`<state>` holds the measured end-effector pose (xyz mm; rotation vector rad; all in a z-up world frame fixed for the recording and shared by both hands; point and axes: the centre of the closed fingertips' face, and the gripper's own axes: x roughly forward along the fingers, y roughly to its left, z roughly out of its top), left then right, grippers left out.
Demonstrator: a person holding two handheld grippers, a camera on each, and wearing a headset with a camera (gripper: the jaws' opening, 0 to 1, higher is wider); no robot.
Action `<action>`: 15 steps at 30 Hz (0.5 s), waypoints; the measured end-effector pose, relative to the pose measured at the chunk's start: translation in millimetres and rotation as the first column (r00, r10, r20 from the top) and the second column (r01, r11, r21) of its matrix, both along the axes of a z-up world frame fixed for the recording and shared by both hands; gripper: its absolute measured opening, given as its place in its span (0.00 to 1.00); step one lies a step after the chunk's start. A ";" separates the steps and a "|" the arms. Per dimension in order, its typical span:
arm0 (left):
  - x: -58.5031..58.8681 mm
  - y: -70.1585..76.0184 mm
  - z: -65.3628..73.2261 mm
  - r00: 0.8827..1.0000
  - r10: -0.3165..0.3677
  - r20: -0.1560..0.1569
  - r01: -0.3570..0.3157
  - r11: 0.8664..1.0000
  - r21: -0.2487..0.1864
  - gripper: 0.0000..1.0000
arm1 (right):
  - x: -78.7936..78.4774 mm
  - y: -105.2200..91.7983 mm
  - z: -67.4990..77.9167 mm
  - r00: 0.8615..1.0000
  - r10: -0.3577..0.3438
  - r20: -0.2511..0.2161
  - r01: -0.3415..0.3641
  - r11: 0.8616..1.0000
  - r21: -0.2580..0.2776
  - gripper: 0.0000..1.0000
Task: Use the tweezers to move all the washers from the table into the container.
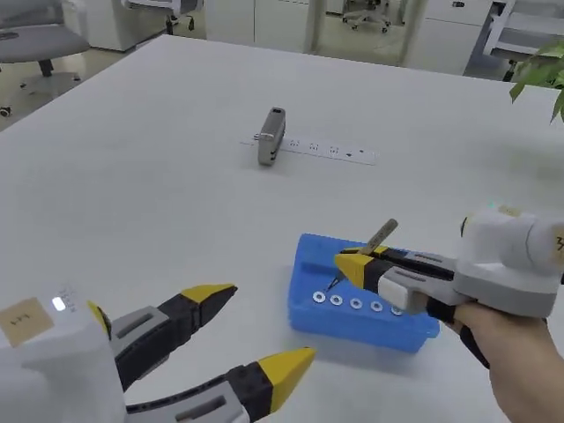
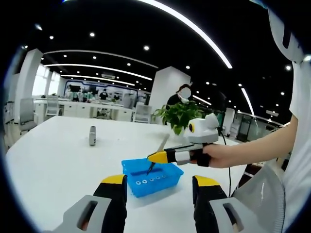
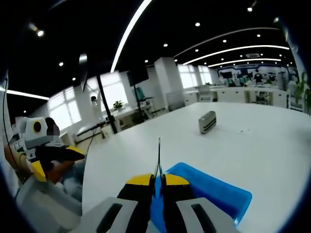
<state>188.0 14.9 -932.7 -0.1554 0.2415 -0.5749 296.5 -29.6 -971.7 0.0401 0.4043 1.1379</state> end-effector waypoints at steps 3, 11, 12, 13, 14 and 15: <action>-2.6 -5.0 1.8 1.000 -0.031 0.006 0.031 1.000 -0.003 0.51 | -12.6 -3.2 6.8 1.000 0.008 0.027 -0.008 1.000 0.000 0.04; -13.0 -23.9 1.1 0.989 -0.146 0.004 0.146 0.989 0.033 0.44 | -48.1 -7.4 4.9 0.998 0.028 0.055 -0.027 1.000 -0.014 0.04; -14.4 -25.9 1.0 0.987 -0.160 0.002 0.160 0.986 0.034 0.43 | -52.4 -7.9 2.8 0.998 0.032 0.058 -0.030 0.999 -0.021 0.04; -15.7 -28.7 1.4 0.984 -0.177 0.001 0.177 0.984 0.031 0.41 | -59.2 -8.5 -1.1 0.997 0.043 0.059 -0.041 0.999 -0.035 0.04; -17.5 -31.3 1.6 0.981 -0.196 -0.002 0.196 0.980 0.027 0.39 | -63.7 -9.0 -3.8 0.997 0.048 0.058 -0.045 0.998 -0.042 0.04; -18.8 -33.2 1.9 0.978 -0.209 -0.004 0.209 0.978 0.024 0.37 | -68.3 -9.4 -6.9 0.996 0.058 0.061 -0.054 0.997 -0.056 0.04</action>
